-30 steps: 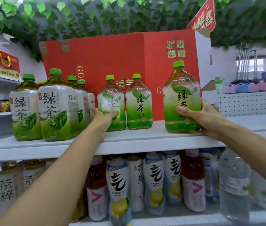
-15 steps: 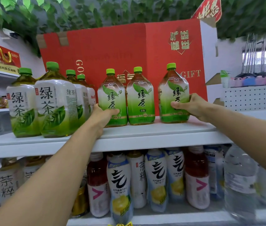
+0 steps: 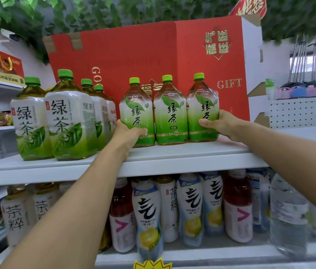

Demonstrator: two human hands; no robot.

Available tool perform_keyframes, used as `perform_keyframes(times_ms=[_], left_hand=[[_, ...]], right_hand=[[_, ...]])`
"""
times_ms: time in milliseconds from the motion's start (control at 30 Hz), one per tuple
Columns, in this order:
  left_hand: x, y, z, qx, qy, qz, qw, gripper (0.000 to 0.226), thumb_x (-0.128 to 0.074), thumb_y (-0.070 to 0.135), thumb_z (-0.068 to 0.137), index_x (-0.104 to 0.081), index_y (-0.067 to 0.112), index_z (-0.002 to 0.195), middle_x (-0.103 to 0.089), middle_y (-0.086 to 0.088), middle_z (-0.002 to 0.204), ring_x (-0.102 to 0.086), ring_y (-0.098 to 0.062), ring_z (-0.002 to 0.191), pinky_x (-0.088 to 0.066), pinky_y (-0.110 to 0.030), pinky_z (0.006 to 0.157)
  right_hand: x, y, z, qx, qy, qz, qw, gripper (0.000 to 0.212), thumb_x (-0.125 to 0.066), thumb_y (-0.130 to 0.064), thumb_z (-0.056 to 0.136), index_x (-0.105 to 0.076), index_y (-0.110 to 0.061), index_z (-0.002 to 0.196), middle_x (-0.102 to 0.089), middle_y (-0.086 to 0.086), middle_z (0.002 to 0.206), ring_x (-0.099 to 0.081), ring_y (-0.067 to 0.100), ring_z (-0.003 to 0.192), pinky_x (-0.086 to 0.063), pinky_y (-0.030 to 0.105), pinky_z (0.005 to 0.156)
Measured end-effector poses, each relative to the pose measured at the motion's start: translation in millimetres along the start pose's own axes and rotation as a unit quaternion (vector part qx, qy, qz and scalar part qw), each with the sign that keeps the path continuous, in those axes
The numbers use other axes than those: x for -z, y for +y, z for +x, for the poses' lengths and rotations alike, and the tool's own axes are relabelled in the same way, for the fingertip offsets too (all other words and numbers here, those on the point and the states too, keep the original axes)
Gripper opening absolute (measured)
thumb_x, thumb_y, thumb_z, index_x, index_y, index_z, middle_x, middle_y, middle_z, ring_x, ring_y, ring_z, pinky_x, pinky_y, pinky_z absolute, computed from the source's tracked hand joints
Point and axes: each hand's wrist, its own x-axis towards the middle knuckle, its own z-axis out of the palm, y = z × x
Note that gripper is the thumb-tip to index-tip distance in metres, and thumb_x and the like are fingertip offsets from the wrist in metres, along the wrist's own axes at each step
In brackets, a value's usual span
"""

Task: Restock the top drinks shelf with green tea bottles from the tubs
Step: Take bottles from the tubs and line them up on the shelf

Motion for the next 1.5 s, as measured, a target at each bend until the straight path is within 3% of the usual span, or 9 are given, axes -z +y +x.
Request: perform_keyframes(times_ms=[67,200,333,467,600,767,1067,1333,1500], left_hand=[[-4,3,-7,-0.011,0.019,0.038,0.999,0.119,-0.081,0.044,0.063,-0.014,0.016,0.158,-0.034,-0.009,0.159,-0.036,-0.031,0.144,-0.030,-0.051,0.120],[-9,12,-41,-0.124,0.054,0.277,0.951,0.096,-0.058,0.047,0.097,0.005,0.011,0.160,-0.001,-0.010,0.169,-0.004,-0.030,0.155,-0.009,-0.047,0.126],[-18,7,-92,-0.273,0.057,0.346,0.896,0.085,-0.050,0.056,0.097,-0.005,0.022,0.161,-0.011,-0.003,0.168,-0.006,-0.022,0.155,-0.002,-0.051,0.126],[-53,-2,-163,-0.346,0.006,0.327,0.879,0.083,-0.044,0.063,0.094,-0.009,0.026,0.160,-0.014,0.002,0.167,-0.005,-0.017,0.155,0.003,-0.046,0.125],[-97,-10,-226,-0.387,-0.031,0.303,0.870,0.081,-0.040,0.069,0.095,-0.017,0.024,0.159,-0.028,-0.001,0.162,-0.021,-0.019,0.150,-0.017,-0.050,0.124],[-183,-5,-322,-0.377,-0.093,0.252,0.886,0.077,-0.042,0.066,0.092,-0.034,0.019,0.153,-0.051,-0.004,0.142,-0.047,-0.022,0.127,-0.048,-0.046,0.097],[-385,10,-492,-0.295,-0.268,0.241,0.885,0.068,-0.053,0.057,0.096,-0.034,0.024,0.153,-0.044,-0.001,0.150,-0.042,-0.024,0.137,-0.040,-0.041,0.105],[-535,-12,-586,-0.253,-0.390,0.229,0.855,0.069,-0.055,0.054,0.096,-0.036,0.021,0.153,-0.044,-0.005,0.144,-0.043,-0.028,0.134,-0.042,-0.047,0.105],[-632,-43,-635,-0.240,-0.514,0.240,0.788,0.066,-0.057,0.051,0.096,-0.034,0.023,0.152,-0.040,-0.002,0.150,-0.041,-0.025,0.137,-0.038,-0.043,0.109]], right_hand=[[3,9,3,-0.017,0.000,-0.041,0.999,0.117,-0.086,-0.072,0.035,-0.052,-0.013,0.131,-0.065,0.008,0.122,-0.059,0.030,0.115,-0.043,0.052,0.106],[-18,-36,-89,0.033,0.040,-0.177,0.983,0.074,-0.071,-0.043,0.087,-0.035,-0.011,0.143,-0.051,0.002,0.132,-0.049,0.024,0.125,-0.039,0.045,0.109],[-16,-36,-155,0.186,0.091,-0.265,0.942,0.070,-0.063,-0.046,0.091,-0.036,-0.019,0.149,-0.041,0.004,0.149,-0.040,0.022,0.136,-0.032,0.044,0.114],[4,-14,-214,0.266,0.180,-0.349,0.881,0.060,-0.057,-0.050,0.090,-0.047,-0.018,0.140,-0.052,0.003,0.138,-0.052,0.026,0.123,-0.041,0.042,0.100],[49,24,-284,0.261,0.234,-0.405,0.845,0.057,-0.048,-0.050,0.089,-0.051,-0.015,0.135,-0.059,0.003,0.125,-0.057,0.024,0.110,-0.048,0.041,0.087],[139,85,-379,0.195,0.252,-0.457,0.831,0.057,-0.048,-0.048,0.090,-0.052,-0.013,0.134,-0.063,0.003,0.120,-0.060,0.021,0.100,-0.052,0.033,0.067],[339,212,-535,-0.010,0.190,-0.563,0.804,0.053,-0.068,-0.037,0.089,-0.055,-0.010,0.132,-0.062,0.014,0.118,-0.064,0.036,0.099,-0.045,0.034,0.061],[466,303,-617,-0.193,0.167,-0.511,0.821,0.054,-0.053,-0.044,0.097,-0.041,-0.019,0.144,-0.046,0.004,0.139,-0.048,0.027,0.126,-0.046,0.043,0.089],[519,382,-638,-0.268,0.147,-0.478,0.824,0.052,-0.051,-0.045,0.098,-0.041,-0.022,0.143,-0.044,0.003,0.140,-0.044,0.024,0.129,-0.040,0.036,0.082]])
